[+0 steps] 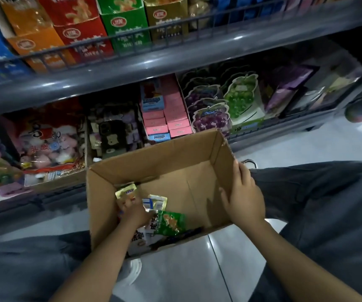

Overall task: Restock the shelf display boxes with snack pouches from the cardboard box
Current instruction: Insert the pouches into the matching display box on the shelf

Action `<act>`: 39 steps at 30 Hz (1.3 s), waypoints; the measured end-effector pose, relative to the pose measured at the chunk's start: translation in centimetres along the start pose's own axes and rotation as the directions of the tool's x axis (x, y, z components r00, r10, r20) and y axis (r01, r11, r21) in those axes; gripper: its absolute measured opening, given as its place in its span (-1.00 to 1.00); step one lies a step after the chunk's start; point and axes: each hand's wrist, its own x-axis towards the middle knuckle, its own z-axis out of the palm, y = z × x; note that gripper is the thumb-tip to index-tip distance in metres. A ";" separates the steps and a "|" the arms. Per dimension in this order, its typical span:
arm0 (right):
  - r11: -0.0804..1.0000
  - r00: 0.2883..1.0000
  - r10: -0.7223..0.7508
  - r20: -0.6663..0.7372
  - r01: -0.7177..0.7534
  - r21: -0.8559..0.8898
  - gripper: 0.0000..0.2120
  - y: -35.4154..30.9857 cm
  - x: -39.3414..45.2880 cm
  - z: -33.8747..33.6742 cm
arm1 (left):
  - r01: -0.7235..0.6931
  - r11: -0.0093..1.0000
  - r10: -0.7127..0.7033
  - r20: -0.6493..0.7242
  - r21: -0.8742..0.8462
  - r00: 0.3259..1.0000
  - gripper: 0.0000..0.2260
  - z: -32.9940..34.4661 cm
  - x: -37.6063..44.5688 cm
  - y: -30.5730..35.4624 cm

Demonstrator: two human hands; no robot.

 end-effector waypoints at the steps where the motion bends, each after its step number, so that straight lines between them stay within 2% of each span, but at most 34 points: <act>1: 1.000 1.000 0.001 -0.002 -0.001 -0.003 -0.25 0.0 0.0 0.0 | 0.005 1.000 -0.005 0.008 -0.023 1.000 -0.14 0.0 0.1 -0.1; 5: 1.000 1.000 0.019 -0.010 -0.019 0.000 -0.25 -0.1 0.1 0.0 | -0.031 0.999 0.030 0.050 0.024 0.998 -0.13 0.6 1.5 -0.4; 9: 1.000 1.000 0.027 -0.011 -0.027 -0.009 -0.23 -0.2 0.0 0.0 | -0.178 0.982 0.185 0.118 -0.068 0.976 -0.18 1.6 2.4 0.2; 11: 0.999 0.999 0.034 -0.009 -0.035 -0.012 -0.22 -0.2 -0.1 0.0 | -0.240 0.966 0.250 0.103 -0.100 0.963 -0.15 2.1 2.5 0.5; 14: 0.999 0.999 0.046 -0.005 -0.046 -0.014 -0.21 -0.3 -0.1 0.0 | -0.166 0.986 0.165 0.076 0.006 0.983 0.02 2.6 2.3 0.4; 17: 0.999 0.999 0.052 0.000 -0.052 -0.013 -0.22 -0.3 -0.1 0.0 | -0.105 0.994 0.105 0.005 -0.014 0.994 0.11 2.6 2.0 0.3; 22: 0.998 0.998 0.062 -0.004 -0.062 -0.011 -0.22 -0.2 -0.1 0.1 | -0.123 0.930 0.108 -0.062 -0.346 0.992 0.09 2.4 1.8 0.7; 26: 0.998 0.998 0.064 -0.016 -0.064 0.002 -0.24 -0.2 -0.1 0.2 | -0.064 0.811 0.020 -0.082 -0.581 0.996 -0.01 1.8 1.4 0.9; 30: 0.997 0.997 0.070 -0.017 -0.070 0.012 -0.24 -0.2 -0.1 0.2 | 0.029 0.741 -0.076 -0.042 -0.671 0.996 -0.15 1.2 1.2 1.6; 33: 0.997 0.997 0.069 -0.016 -0.069 0.019 -0.24 -0.2 -0.1 0.2 | 0.098 0.693 -0.109 0.031 -0.714 0.994 -0.44 0.8 1.6 1.9; 36: 0.997 0.997 0.070 -0.011 -0.070 0.023 -0.24 -0.1 0.0 0.2 | 0.236 0.541 -0.101 0.216 -0.807 0.971 -0.68 0.5 1.9 1.8; 39: 0.997 0.998 0.068 -0.011 -0.068 0.025 -0.25 -0.2 0.0 0.1 | 0.229 0.512 -0.095 0.211 -0.828 0.973 -0.80 0.5 2.3 1.8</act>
